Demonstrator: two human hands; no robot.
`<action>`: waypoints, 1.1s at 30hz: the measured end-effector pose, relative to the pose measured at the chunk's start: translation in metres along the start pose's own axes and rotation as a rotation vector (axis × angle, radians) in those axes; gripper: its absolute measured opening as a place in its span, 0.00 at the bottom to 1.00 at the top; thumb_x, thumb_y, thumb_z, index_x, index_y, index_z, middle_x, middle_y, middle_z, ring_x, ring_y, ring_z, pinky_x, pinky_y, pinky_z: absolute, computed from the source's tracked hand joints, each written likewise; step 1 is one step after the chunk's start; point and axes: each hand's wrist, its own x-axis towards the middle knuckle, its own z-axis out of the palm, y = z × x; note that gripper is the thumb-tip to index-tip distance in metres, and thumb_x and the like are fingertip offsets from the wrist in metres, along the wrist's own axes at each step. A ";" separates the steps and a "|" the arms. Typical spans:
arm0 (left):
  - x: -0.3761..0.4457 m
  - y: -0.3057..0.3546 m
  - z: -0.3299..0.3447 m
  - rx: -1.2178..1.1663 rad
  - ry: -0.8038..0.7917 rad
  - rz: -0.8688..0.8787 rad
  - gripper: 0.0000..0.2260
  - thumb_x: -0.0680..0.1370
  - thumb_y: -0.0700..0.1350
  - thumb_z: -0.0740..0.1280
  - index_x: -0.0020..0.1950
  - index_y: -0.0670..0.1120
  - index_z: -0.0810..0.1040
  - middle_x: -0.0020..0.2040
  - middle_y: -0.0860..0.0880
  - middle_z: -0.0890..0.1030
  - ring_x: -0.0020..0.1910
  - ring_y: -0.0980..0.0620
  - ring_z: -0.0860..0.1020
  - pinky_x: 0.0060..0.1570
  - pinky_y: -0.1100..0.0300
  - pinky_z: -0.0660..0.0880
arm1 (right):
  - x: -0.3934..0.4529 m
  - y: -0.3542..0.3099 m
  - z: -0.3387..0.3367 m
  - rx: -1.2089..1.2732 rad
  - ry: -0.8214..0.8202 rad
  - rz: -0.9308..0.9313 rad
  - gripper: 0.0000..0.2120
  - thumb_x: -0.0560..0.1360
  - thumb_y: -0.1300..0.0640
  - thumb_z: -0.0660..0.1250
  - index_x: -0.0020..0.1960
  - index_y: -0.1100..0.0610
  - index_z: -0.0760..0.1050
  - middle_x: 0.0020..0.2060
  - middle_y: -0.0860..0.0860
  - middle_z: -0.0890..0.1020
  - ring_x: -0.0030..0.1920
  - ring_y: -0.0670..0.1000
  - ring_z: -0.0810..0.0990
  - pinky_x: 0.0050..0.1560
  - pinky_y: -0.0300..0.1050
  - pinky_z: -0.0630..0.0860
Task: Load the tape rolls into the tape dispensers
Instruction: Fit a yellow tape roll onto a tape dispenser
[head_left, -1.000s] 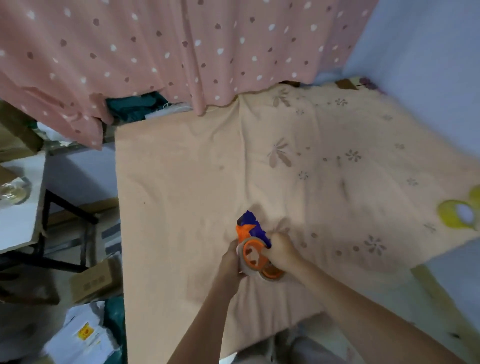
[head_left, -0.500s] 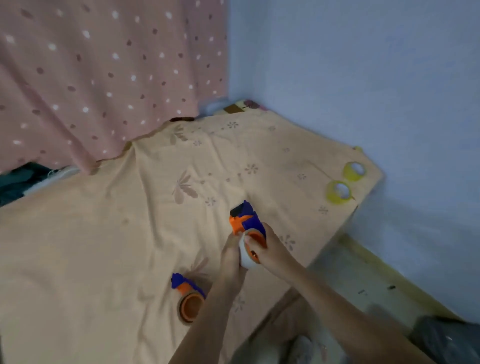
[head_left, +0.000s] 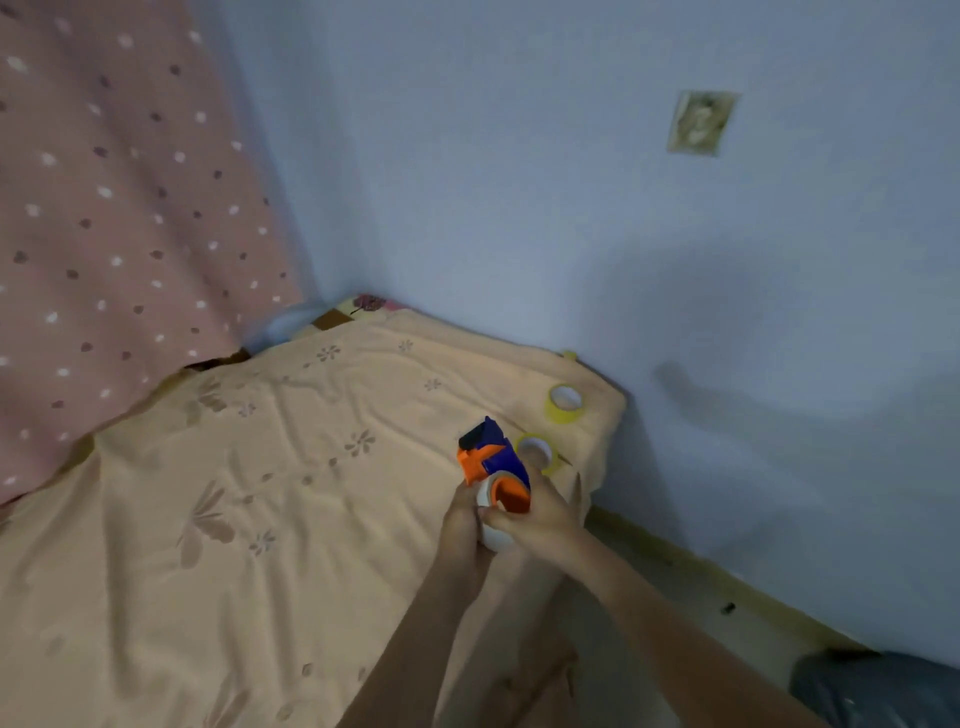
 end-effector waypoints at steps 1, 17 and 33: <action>0.007 0.001 0.012 0.006 -0.012 -0.004 0.20 0.84 0.52 0.59 0.68 0.42 0.79 0.54 0.40 0.85 0.52 0.46 0.84 0.50 0.51 0.82 | 0.006 0.002 -0.012 -0.002 0.018 0.002 0.27 0.62 0.41 0.75 0.57 0.38 0.67 0.45 0.38 0.80 0.45 0.31 0.79 0.33 0.23 0.71; 0.169 0.018 0.064 0.009 -0.009 0.098 0.27 0.75 0.51 0.73 0.73 0.47 0.74 0.65 0.39 0.82 0.66 0.39 0.80 0.68 0.38 0.75 | 0.161 0.020 -0.077 -0.054 -0.030 -0.057 0.26 0.62 0.41 0.75 0.57 0.42 0.71 0.47 0.38 0.80 0.47 0.38 0.80 0.39 0.30 0.76; 0.296 0.055 0.042 -0.220 0.363 0.031 0.17 0.80 0.39 0.69 0.68 0.37 0.76 0.62 0.32 0.82 0.63 0.31 0.80 0.65 0.34 0.76 | 0.355 0.012 -0.092 -0.010 -0.536 0.286 0.16 0.81 0.51 0.65 0.68 0.54 0.73 0.58 0.57 0.82 0.56 0.58 0.83 0.59 0.56 0.81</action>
